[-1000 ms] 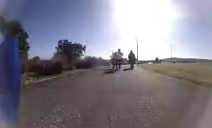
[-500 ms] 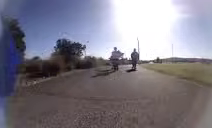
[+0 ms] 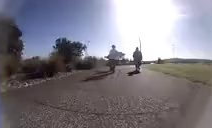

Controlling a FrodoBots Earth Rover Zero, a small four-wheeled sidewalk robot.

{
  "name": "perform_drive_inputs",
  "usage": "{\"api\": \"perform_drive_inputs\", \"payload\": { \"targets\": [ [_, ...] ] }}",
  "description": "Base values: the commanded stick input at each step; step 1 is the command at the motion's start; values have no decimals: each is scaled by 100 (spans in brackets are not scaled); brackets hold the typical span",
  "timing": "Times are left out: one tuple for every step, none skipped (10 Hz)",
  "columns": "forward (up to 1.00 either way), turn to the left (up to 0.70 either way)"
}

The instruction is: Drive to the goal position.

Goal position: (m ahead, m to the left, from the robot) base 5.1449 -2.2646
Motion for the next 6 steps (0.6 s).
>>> {"api": "perform_drive_inputs", "payload": {
  "targets": [
    [100, 0],
    [100, 0],
    [100, 0],
    [100, 0],
    [100, 0],
    [100, 0]
  ]
}}
